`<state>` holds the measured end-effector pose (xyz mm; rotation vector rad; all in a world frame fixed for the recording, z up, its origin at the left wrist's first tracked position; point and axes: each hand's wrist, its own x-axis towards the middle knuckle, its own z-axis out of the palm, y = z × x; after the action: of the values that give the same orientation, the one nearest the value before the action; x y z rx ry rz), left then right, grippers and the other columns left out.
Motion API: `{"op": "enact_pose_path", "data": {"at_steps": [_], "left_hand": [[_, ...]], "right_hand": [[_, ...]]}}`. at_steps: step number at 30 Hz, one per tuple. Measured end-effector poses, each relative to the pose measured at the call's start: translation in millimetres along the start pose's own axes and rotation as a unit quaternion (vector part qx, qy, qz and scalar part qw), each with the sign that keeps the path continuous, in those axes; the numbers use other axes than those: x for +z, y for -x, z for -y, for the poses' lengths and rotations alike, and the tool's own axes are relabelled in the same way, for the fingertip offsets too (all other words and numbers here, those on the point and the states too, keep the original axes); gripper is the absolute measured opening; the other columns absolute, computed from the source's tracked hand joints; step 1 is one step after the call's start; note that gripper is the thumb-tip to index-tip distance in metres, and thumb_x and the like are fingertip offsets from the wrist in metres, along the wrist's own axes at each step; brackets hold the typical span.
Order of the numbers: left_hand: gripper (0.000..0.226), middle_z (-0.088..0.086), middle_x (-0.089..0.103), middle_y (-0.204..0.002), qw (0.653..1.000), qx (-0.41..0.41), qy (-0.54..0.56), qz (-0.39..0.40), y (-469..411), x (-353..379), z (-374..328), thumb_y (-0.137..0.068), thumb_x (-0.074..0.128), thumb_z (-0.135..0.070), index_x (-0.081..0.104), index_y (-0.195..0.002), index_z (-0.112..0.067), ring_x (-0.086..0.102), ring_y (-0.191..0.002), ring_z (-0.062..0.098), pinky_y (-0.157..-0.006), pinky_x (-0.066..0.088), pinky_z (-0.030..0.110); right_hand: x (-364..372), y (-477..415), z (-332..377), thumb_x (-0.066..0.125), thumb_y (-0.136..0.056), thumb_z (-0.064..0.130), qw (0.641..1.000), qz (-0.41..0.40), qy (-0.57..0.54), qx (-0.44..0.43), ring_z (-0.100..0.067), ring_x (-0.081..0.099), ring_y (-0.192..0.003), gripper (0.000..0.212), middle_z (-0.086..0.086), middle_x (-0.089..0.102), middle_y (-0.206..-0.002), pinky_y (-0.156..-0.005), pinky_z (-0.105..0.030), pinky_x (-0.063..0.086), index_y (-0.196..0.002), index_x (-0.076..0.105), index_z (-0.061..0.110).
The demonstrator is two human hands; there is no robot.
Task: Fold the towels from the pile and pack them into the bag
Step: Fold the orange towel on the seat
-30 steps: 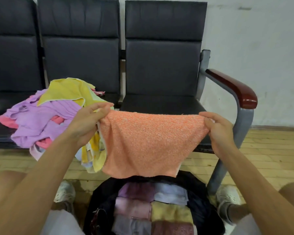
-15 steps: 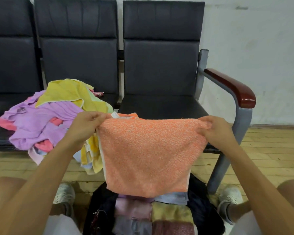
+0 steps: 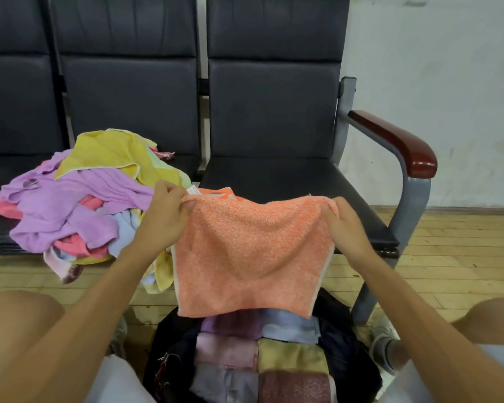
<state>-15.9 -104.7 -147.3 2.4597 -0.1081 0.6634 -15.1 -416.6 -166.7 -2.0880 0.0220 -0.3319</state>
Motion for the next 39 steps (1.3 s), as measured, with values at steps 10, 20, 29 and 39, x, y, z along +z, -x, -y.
{"op": "enact_pose_path", "data": {"at_steps": [10,20,29,39], "left_hand": [[0.019,0.015,0.061,-0.113,0.969,-0.021,-0.053,0.239,-4.9,66.4,13.5,-0.1,0.043,-0.01,0.06,-0.106,-0.006,0.057,-0.105,0.033,-0.09,0.044,0.039],[0.027,-0.004,0.059,-0.103,0.962,-0.044,0.186,0.193,11.9,48.2,-28.2,-0.105,0.032,-0.021,0.059,-0.113,-0.02,0.054,-0.097,0.012,-0.091,0.04,0.029],[0.025,0.001,0.065,-0.073,0.804,-0.165,0.485,0.302,19.3,23.9,-62.7,-0.098,0.043,-0.001,0.062,-0.096,-0.018,0.062,-0.062,0.012,-0.054,0.053,0.025],[0.021,-0.007,0.063,-0.094,0.971,-0.033,0.224,0.074,7.7,17.8,-44.7,-0.102,0.042,-0.021,0.064,-0.103,-0.018,0.059,-0.092,0.013,-0.08,0.045,0.029]], "right_hand": [[53.2,-4.6,-15.3,0.033,-0.104,0.024,0.949,0.182,0.228,-0.117,-0.026,0.055,-0.119,0.034,0.0,0.058,-0.133,-0.105,-0.048,0.039,-0.134,0.049,0.021],[19.1,0.7,2.1,0.035,-0.104,0.027,0.994,0.107,0.026,-0.029,-0.014,0.058,-0.101,0.027,0.01,0.06,-0.105,-0.089,-0.033,0.046,-0.102,0.062,0.023],[-25.6,6.2,16.1,0.055,-0.099,0.022,0.973,0.135,-0.178,0.059,-0.012,0.068,-0.095,0.019,0.005,0.073,-0.102,-0.081,-0.027,0.053,-0.092,0.07,0.033],[-22.8,0.2,18.0,0.048,-0.1,0.022,0.989,-0.082,-0.116,0.029,-0.005,0.057,-0.079,0.025,0.012,0.061,-0.085,-0.066,-0.021,0.043,-0.081,0.06,0.032]]}}
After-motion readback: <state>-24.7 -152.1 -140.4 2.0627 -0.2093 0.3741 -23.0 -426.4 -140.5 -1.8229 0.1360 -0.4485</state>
